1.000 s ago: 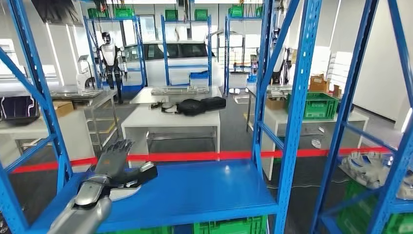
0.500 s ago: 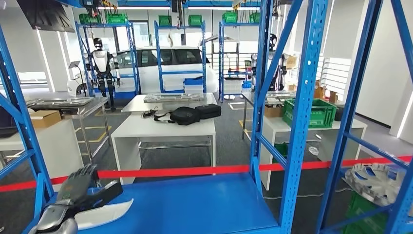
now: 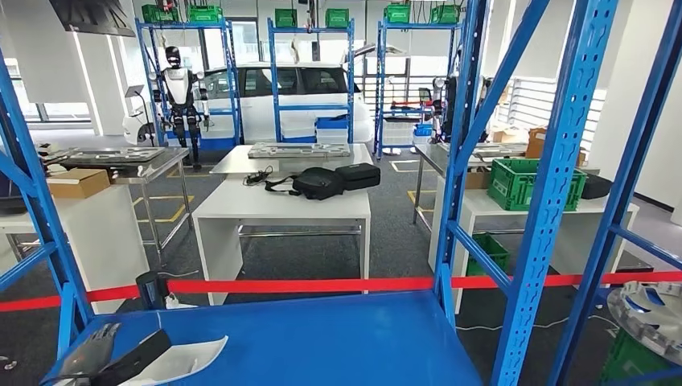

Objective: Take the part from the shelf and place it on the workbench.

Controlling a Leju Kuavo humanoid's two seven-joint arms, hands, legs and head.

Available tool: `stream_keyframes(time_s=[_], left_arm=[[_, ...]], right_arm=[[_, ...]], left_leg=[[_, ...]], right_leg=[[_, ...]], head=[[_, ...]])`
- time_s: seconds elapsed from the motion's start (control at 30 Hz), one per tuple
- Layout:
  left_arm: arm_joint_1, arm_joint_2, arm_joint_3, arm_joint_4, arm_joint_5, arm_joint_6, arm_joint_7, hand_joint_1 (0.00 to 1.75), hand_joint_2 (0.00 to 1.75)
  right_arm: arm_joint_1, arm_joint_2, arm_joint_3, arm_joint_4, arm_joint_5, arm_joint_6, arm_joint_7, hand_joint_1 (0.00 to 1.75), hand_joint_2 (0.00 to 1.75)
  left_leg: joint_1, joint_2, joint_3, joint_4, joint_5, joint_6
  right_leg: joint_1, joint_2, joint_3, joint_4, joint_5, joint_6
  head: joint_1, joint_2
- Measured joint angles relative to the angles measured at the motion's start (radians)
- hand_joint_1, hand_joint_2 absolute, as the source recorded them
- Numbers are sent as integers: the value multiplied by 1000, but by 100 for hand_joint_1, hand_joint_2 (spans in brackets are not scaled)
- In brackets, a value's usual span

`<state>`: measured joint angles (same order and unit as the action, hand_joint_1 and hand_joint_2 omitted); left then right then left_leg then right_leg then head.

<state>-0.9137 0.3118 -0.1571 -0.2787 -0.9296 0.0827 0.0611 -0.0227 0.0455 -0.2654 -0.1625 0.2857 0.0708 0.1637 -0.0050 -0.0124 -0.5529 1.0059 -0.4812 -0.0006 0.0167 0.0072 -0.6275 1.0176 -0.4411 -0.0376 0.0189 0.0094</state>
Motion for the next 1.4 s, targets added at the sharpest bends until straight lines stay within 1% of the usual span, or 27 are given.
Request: stream_keyframes(time_s=[0.07, 0.1, 0.27, 0.57, 0.77, 1.23, 1.4], left_arm=[[10, -1, 6, 1, 2, -7, -7, 0, 0], [13, -2, 8, 2, 4, -9, -14, 0, 0], [14, -11, 26, 1, 18, -12, -36, 0, 0], [15, -23, 37, 0, 18, -4, -58, 0, 0], [15, -25, 47, -1, 18, 10, -78, 0, 0], [15, -27, 49, -1, 8, 20, -65, 0, 0], [17, -26, 54, -1, 5, 25, -67, 0, 0]], right_arm=[[-1, 1, -2, 0, -2, -2, 0, 0, 0], [-1, 0, -2, 0, -3, -2, 0, 0, 0], [-2, 0, -8, 0, -3, -4, -2, 0, 0], [-4, 1, -19, 0, 0, -5, -3, 0, 0], [-4, 1, -20, 0, 2, -5, 0, 0, 0], [-4, 1, -26, 0, 8, -7, -1, 0, 0], [-4, 1, -26, 0, 8, -7, -1, 0, 0]], left_leg=[[1, 0, 1, -2, -3, -3], [1, 1, 3, -4, -5, -2], [1, 3, 11, -17, -9, -6], [1, 5, 13, -20, -8, -10], [0, 5, 15, -20, -8, -10], [-2, 4, 15, -19, -9, -9], [-8, 4, 14, -13, -12, -3]], right_leg=[[1, 1, 6, -9, 7, 5], [2, 2, 7, -9, 7, 7], [2, 3, 8, -8, -2, -2], [2, 3, 10, -8, -3, -5], [-1, 2, 12, -8, -3, -5], [-3, 2, 13, -8, -2, -4], [-6, 2, 13, -8, -1, 3]], head=[[0, 0], [0, 0], [0, 0], [0, 0], [0, 0], [0, 0], [0, 0]])
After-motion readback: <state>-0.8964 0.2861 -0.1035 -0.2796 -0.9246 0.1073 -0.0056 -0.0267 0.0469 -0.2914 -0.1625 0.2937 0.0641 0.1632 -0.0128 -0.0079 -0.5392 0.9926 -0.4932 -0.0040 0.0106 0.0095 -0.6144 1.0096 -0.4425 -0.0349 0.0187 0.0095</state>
